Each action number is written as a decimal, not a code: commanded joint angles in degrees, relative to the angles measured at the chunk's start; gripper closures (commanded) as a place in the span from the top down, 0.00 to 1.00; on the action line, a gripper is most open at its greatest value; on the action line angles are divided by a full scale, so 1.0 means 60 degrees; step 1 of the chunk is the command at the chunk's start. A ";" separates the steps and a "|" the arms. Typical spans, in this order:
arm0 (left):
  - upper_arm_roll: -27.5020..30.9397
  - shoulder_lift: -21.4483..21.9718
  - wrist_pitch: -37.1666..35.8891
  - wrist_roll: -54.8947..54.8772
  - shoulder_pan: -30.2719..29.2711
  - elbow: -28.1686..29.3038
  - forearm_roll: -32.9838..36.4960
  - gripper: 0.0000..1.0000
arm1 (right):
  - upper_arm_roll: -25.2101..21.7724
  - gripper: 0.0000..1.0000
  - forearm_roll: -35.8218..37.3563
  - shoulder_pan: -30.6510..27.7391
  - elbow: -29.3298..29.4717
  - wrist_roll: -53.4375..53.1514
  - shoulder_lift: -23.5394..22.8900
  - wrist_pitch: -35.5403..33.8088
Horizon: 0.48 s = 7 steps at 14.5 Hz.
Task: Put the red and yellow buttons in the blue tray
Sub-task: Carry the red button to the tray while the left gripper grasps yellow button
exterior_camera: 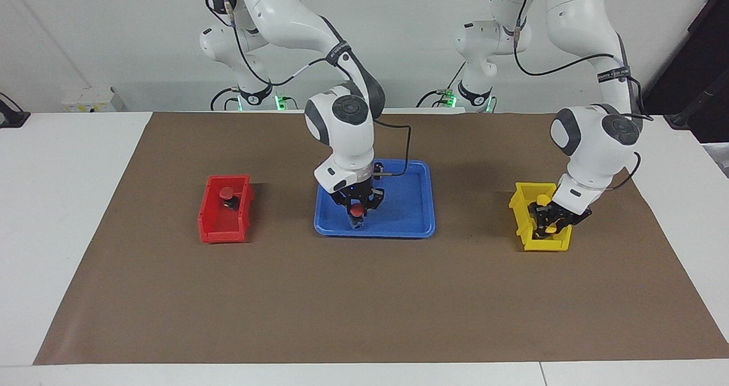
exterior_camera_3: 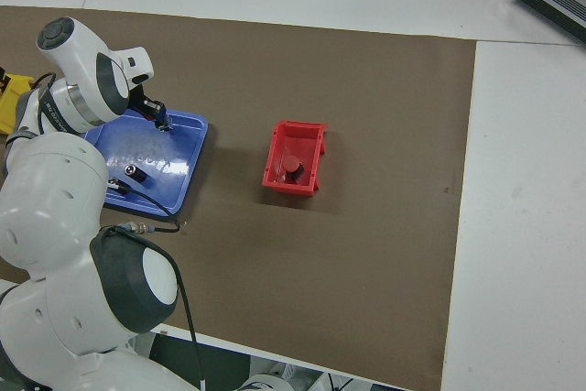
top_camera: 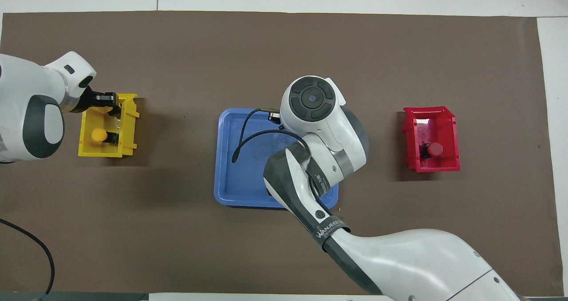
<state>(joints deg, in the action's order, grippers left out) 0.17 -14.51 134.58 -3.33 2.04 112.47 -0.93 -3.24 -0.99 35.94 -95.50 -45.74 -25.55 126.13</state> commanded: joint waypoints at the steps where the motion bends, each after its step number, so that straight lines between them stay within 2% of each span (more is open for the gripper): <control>1: 0.0060 0.0060 -0.0119 0.0072 0.0070 -0.0359 0.0097 0.02 | -0.0031 0.27 0.0032 0.0295 -0.0180 -0.0403 -0.0181 0.0365; 4: 0.0060 0.0031 -0.0865 0.0072 0.0085 -0.1295 0.0038 0.01 | -0.0031 0.31 -0.0055 0.0295 -0.0211 -0.0447 -0.0181 0.0350; 5: 0.0060 -0.0012 -0.1143 0.0087 0.0085 -0.1734 0.0024 0.01 | -0.0031 0.48 -0.0055 0.0280 -0.0182 -0.0433 -0.0166 0.0292; 6: 0.0060 -0.0143 -0.1465 0.0087 0.0056 -0.2245 0.0024 0.01 | -0.0045 0.83 0.0032 0.0164 -0.0066 -0.0433 -0.0166 0.0147; 7: 0.0089 -0.0290 -0.1758 0.0087 0.0041 -0.2671 0.0038 0.01 | -0.0104 0.99 0.0076 0.0091 0.0110 -0.0418 -0.0123 0.0044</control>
<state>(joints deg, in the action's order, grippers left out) 0.18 -14.36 128.35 -3.29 2.04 102.38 -0.93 -3.84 -0.97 37.69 -95.84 -47.69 -26.62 127.26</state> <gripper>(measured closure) 0.586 0.524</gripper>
